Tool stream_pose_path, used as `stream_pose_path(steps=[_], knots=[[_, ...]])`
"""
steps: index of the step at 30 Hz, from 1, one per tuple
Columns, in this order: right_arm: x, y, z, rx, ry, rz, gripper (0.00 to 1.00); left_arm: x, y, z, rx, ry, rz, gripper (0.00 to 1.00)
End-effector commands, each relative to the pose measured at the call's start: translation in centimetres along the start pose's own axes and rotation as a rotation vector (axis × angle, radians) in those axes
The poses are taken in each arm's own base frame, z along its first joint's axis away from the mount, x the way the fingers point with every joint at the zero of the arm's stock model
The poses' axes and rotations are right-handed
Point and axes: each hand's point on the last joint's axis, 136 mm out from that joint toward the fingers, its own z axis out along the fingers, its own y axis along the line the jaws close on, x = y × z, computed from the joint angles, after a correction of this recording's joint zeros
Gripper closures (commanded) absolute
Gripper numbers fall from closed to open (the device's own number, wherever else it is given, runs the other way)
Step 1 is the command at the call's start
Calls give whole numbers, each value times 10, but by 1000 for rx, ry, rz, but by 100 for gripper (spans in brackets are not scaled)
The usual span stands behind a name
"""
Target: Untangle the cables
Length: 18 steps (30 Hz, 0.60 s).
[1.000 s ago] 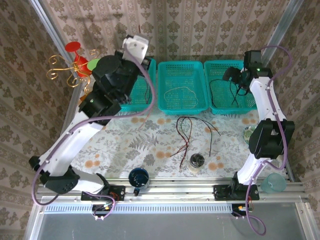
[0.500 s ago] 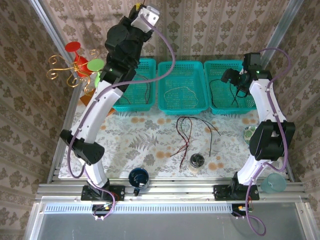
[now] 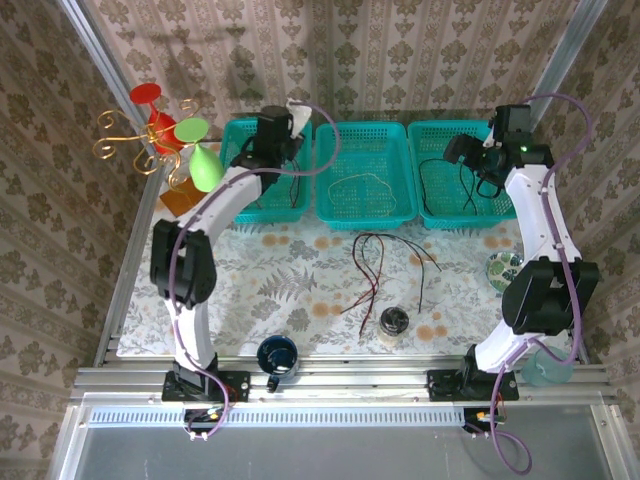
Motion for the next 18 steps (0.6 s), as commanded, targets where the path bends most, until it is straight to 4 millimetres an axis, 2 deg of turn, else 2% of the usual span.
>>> stream_pose_path(steps=[1,4,5,10,15,16,18], knots=[[2,7,-12,-35,0,-16,0,55,-26,12,87,273,-111,100],[6,8,-15,-42,7,-16,0,85,-48,25,179,446,-156,100],[8,9,-16,-47,9,-17,0,98,-44,31,188,501,-185,100],[25,11,-23,-52,25,-35,0,129,-54,49,239,618,-274,100],[48,10,-28,-51,58,-42,0,152,-56,55,304,672,-476,100],[52,10,-29,-50,67,-44,0,154,-56,56,317,676,-524,97],[61,9,-30,-48,87,-43,0,153,-57,57,347,669,-602,74]])
